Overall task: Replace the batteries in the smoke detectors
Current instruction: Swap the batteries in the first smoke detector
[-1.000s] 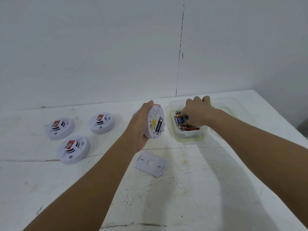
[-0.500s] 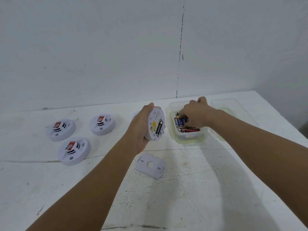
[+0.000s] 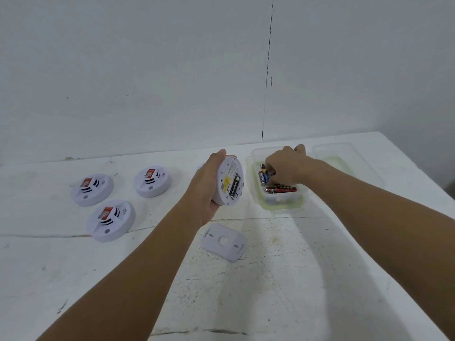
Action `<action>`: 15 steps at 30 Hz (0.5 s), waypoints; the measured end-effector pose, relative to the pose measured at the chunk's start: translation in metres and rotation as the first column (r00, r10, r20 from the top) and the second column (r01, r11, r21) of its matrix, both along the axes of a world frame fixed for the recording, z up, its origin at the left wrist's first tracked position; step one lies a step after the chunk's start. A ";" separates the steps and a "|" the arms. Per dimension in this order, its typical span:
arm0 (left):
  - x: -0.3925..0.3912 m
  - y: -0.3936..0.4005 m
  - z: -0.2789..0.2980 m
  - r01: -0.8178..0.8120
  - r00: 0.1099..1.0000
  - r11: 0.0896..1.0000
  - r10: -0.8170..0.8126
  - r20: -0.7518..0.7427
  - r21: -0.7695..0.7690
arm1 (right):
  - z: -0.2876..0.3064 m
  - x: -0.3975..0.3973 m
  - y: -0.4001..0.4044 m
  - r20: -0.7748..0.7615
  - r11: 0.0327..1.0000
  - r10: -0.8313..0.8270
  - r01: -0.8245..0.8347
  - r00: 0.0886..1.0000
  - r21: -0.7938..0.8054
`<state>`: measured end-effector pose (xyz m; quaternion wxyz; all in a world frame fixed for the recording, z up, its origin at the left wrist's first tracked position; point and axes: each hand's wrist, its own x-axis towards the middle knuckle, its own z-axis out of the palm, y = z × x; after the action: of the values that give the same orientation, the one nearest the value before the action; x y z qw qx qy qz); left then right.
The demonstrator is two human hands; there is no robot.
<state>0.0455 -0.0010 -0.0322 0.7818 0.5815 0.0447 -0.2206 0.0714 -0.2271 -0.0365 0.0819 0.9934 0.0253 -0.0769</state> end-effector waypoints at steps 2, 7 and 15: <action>-0.001 0.001 0.000 0.002 1.000 1.000 -0.002 -0.005 -0.007 | 0.002 -0.003 0.003 0.011 0.999 -0.018 0.018 1.000 -0.047; -0.003 0.004 0.001 0.007 1.000 1.000 -0.007 -0.014 -0.018 | 0.002 -0.009 0.008 0.023 0.993 -0.025 0.028 0.999 -0.112; -0.005 0.008 0.003 0.009 0.999 0.999 -0.010 -0.031 -0.040 | 0.010 -0.018 0.004 0.110 0.985 -0.080 0.062 0.991 0.158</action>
<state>0.0405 0.0070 -0.0289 0.7913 0.5626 0.0500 -0.2341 0.0534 -0.2233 -0.0263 0.0033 0.9998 -0.0093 -0.0199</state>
